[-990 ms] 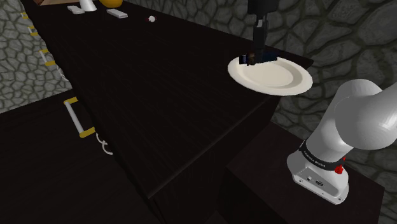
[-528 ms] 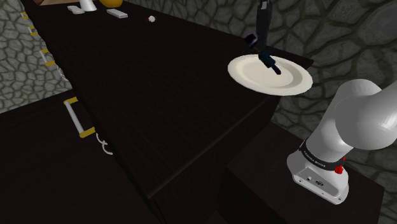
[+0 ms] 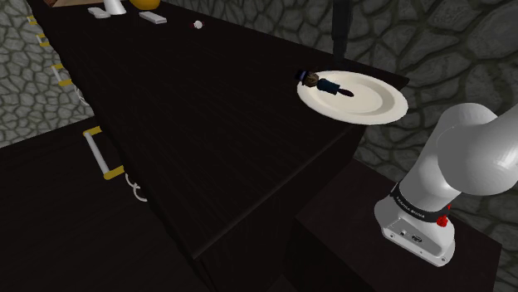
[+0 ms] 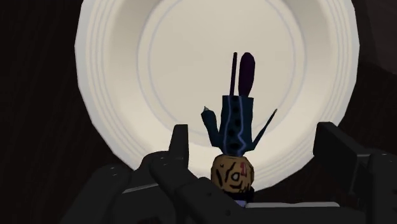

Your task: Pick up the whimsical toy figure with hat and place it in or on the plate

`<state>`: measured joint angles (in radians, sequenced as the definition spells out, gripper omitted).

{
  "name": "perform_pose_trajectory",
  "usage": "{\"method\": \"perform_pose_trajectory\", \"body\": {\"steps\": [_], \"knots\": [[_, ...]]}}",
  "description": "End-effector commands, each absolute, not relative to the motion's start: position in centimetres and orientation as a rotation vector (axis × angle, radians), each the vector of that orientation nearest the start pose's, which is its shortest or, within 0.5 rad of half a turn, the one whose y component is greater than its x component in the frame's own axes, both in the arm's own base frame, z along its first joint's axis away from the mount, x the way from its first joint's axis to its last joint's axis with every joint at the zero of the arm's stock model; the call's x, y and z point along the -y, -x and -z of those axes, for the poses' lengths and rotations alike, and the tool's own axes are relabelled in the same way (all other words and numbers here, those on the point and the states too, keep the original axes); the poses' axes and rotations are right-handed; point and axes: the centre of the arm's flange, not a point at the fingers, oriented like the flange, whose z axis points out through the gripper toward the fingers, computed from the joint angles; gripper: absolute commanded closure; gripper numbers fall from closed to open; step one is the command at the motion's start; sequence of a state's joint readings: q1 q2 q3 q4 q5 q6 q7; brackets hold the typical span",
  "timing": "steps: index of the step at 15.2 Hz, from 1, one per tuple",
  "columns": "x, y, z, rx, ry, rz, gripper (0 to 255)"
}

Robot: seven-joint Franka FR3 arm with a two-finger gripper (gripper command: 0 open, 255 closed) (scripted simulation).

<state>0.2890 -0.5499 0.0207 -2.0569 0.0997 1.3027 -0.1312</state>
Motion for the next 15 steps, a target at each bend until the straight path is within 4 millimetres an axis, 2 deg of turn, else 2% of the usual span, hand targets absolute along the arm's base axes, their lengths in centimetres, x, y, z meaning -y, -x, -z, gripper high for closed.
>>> {"method": "perform_pose_trajectory", "body": {"steps": [1,3,10,15], "knots": [[-13.2,-33.8,-61.6,0.714,2.995,-0.297,0],[-14.5,-34.9,-60.2,0.74,3.012,-0.273,0],[-14.5,-34.3,-56.5,0.74,3.012,-0.273,0],[-14.5,-34.2,-56.2,0.74,3.012,-0.273,0]]}}
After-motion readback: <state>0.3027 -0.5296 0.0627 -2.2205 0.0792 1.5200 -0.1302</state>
